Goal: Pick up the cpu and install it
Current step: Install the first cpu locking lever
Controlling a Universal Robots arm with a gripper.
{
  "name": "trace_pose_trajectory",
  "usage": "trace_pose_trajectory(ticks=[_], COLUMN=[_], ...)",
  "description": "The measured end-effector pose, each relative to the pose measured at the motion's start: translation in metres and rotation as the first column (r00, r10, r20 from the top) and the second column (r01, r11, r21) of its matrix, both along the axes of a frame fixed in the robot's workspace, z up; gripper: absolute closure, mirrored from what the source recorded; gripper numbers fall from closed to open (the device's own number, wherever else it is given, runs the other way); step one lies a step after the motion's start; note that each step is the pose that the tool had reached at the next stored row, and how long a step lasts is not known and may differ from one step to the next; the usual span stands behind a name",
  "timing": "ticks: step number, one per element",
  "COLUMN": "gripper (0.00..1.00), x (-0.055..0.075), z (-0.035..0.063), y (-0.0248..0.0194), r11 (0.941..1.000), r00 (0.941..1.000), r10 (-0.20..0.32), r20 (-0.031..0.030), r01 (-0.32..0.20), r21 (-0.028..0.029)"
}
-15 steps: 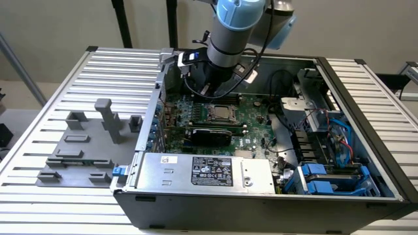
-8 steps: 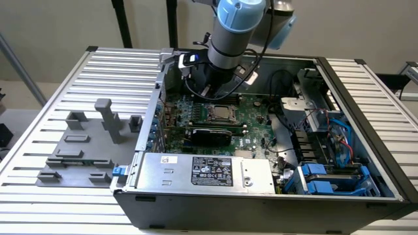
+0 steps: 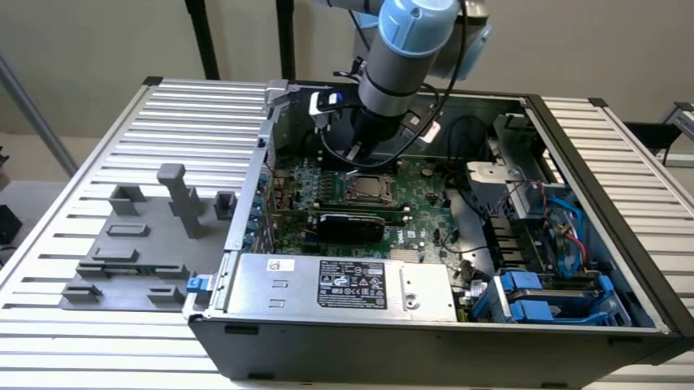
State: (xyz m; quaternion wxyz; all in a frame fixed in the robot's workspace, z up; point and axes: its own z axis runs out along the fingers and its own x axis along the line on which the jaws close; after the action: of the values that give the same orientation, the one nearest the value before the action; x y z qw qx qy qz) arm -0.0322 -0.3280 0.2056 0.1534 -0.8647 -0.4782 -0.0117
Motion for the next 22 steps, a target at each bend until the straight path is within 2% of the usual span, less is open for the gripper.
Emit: trace_pose_trajectory(ticks=[1, 10, 22], gripper=[0.89, 0.89, 0.89], x=[0.003, 0.012, 0.02], z=[-0.0002, -0.0005, -0.0034], y=[0.0017, 0.0026, 0.0027], r11=[1.0, 1.0, 1.0], r00=[1.0, 1.0, 0.9999], r10=[0.0, 0.0, 0.0], r20=[-0.0033, -0.0082, -0.0101], r01=[0.0, 0.0, 0.0], r21=[-0.0004, -0.0011, -0.0052])
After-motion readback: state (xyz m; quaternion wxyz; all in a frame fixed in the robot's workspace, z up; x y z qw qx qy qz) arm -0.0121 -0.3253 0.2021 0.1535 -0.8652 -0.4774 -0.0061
